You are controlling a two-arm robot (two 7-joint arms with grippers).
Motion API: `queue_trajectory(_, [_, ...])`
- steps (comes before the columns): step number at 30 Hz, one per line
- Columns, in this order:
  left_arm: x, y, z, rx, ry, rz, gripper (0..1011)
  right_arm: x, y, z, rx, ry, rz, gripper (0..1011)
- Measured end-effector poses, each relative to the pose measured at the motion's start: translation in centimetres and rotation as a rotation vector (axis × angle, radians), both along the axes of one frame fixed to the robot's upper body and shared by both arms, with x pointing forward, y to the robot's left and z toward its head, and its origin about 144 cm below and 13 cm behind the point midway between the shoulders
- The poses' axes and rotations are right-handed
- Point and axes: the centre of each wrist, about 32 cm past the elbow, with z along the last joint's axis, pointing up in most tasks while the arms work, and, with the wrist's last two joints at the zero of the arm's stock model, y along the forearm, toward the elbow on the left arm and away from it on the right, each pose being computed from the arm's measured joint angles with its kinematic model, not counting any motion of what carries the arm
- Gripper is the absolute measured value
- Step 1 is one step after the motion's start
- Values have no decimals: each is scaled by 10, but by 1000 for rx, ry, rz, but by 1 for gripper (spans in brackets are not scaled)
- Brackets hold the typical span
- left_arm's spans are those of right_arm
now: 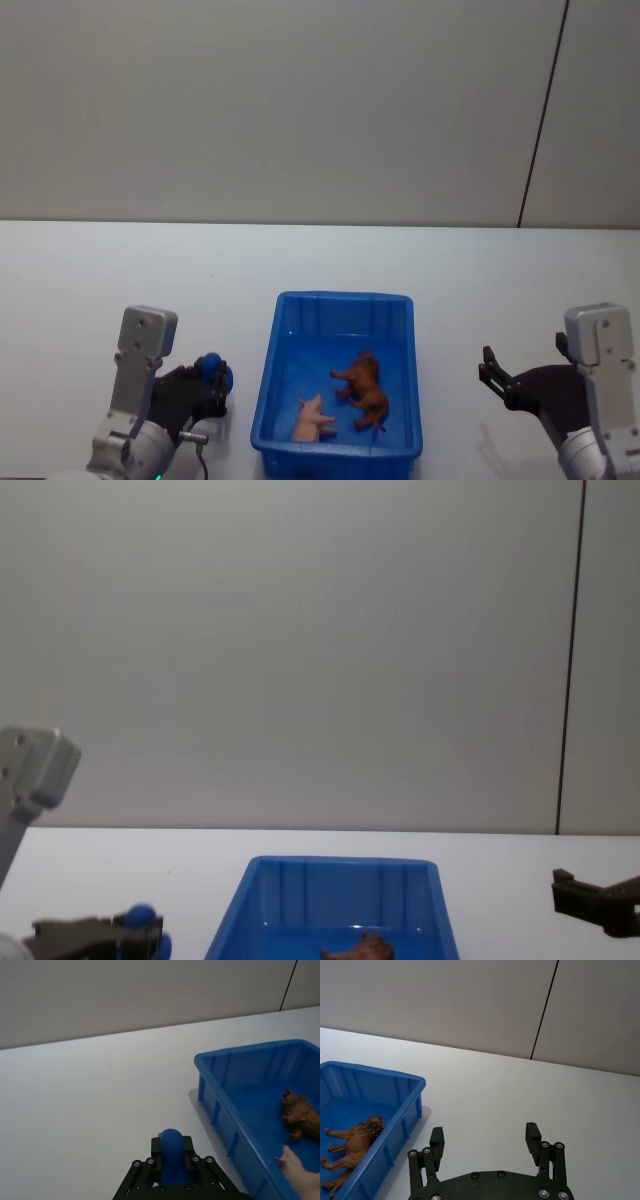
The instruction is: Pick up the two dolls from the table and place them into the box.
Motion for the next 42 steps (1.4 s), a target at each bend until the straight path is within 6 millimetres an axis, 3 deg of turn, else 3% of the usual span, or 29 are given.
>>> queue_trajectory(17, [2, -6, 42, 52, -175, -140, 140, 0, 0, 0, 0, 0, 0, 1001])
queue_trajectory(29, [8, -9, 56, 19, -252, -285, 75, 0, 0, 0, 0, 0, 0, 1001])
queue_trajectory(42, [20, -14, 55, -60, -279, -460, 462, 0, 0, 0, 0, 0, 0, 1001])
